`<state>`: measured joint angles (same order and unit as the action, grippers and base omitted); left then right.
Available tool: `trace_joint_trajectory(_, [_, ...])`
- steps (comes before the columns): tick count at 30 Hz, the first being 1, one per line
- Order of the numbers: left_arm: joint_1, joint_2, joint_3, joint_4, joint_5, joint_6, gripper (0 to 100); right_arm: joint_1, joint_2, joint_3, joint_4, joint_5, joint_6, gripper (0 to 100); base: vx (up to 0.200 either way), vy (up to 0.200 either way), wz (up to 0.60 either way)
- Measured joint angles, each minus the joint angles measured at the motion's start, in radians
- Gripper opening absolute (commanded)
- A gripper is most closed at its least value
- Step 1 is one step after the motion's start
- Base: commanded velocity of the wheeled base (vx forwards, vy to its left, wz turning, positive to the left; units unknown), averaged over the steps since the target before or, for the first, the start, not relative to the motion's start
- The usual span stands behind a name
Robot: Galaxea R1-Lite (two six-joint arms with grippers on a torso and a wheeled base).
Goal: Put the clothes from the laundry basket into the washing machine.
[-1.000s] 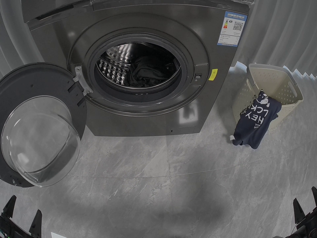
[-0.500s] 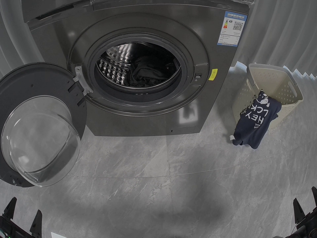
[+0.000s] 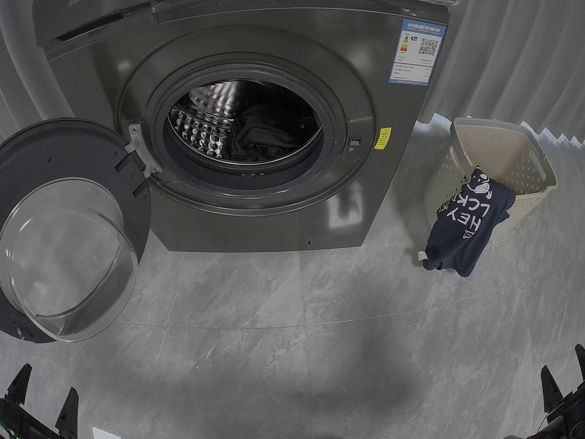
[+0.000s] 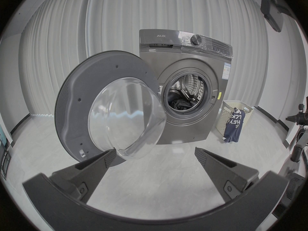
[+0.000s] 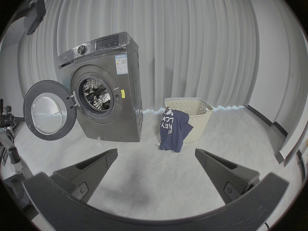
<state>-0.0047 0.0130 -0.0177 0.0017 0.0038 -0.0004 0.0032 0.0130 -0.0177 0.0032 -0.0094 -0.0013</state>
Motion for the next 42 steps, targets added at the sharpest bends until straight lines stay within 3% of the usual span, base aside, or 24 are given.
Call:
trace_joint_trajectory(26, [0.0,0.001,0.0,0.0,-0.004,-0.007,100,-0.001,0.001,0.0,0.0,0.0,0.0,100,0.0,-0.2,0.0])
trace_joint_trajectory(32, [0.0,0.002,0.0,0.001,-0.004,-0.008,100,0.0,0.002,0.0,0.0,0.0,0.0,100,0.0,0.0,0.0])
trace_joint_trajectory(42, [-0.001,0.002,0.0,0.002,-0.004,-0.009,100,-0.001,0.002,0.0,0.0,0.0,0.0,100,0.2,0.0,0.0])
